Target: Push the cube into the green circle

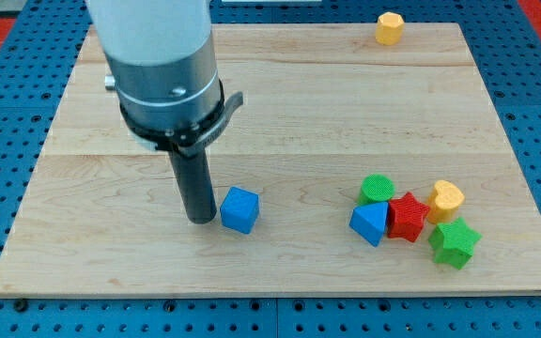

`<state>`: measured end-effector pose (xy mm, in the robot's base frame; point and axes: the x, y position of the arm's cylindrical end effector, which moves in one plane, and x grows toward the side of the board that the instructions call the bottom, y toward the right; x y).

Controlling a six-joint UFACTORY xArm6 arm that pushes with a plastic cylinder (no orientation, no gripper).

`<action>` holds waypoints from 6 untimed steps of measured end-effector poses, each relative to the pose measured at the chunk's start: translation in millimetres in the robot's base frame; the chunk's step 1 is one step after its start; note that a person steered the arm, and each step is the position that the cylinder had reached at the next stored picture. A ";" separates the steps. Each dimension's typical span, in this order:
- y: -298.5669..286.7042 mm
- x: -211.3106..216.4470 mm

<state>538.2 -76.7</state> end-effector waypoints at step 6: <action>49.0 -8.2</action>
<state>530.0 -27.7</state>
